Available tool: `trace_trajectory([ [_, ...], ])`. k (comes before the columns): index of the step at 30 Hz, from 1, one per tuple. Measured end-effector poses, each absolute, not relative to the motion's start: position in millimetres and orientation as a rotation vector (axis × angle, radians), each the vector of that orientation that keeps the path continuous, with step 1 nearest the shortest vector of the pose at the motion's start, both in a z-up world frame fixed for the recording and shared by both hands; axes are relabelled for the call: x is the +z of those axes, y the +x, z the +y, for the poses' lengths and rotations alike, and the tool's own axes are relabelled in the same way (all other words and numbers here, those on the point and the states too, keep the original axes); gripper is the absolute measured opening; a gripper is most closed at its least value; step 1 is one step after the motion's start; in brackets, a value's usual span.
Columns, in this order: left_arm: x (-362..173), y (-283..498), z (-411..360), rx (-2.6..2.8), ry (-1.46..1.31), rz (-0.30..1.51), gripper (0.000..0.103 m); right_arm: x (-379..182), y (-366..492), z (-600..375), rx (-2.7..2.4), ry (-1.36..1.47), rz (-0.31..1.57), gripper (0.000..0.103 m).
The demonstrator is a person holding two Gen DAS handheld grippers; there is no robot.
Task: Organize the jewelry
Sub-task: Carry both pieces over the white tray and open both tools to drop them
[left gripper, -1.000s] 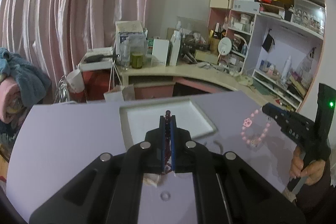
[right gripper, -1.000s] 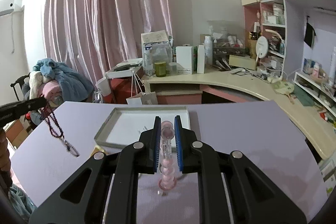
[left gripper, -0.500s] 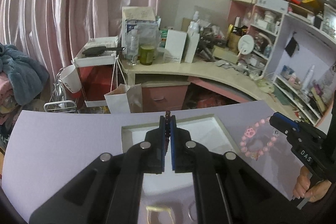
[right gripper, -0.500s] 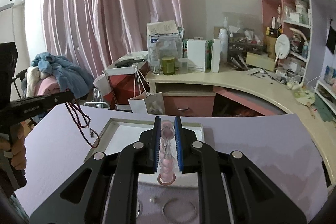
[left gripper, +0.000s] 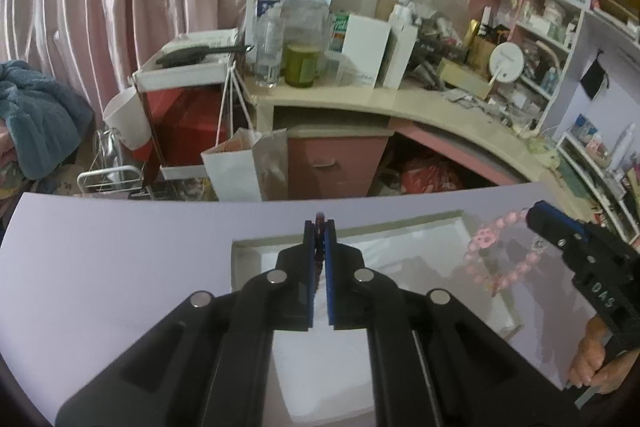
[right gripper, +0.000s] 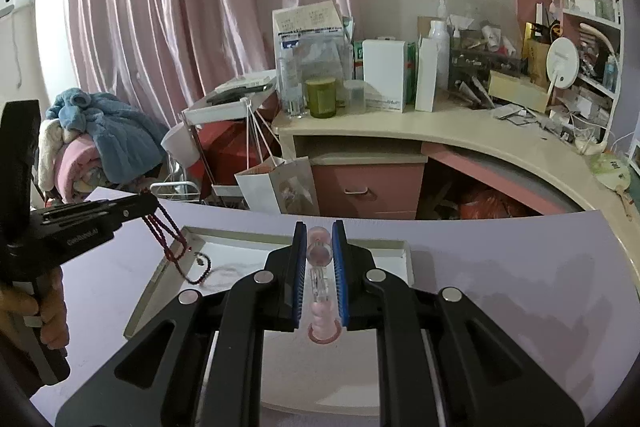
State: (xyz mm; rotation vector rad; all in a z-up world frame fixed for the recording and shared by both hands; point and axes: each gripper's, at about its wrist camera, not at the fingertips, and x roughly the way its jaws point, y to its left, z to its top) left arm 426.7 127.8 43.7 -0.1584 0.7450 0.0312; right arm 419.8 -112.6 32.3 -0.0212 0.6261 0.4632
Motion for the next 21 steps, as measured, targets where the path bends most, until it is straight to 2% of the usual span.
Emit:
trace_trajectory([
  [1,42.3,426.6,127.8,0.033,-0.155,0.746,0.014,31.3,420.3,-112.6,0.464,-0.023,0.628,0.014],
  [2,41.2,425.4,128.5,0.037,-0.15,0.745,0.028,30.4,420.8,-112.7,0.464,-0.025,0.63,0.014],
  [4,42.2,420.4,132.1,0.052,-0.15,0.727,0.038,28.8,422.6,-112.2,0.463,-0.025,0.639,0.014],
  [19,49.9,390.6,153.2,0.114,-0.161,0.687,0.053,-19.5,467.1,-87.6,0.442,0.003,0.766,0.015],
  [21,49.7,386.2,154.6,0.12,-0.157,0.687,0.055,-23.4,467.0,-96.1,0.417,0.011,0.785,0.035],
])
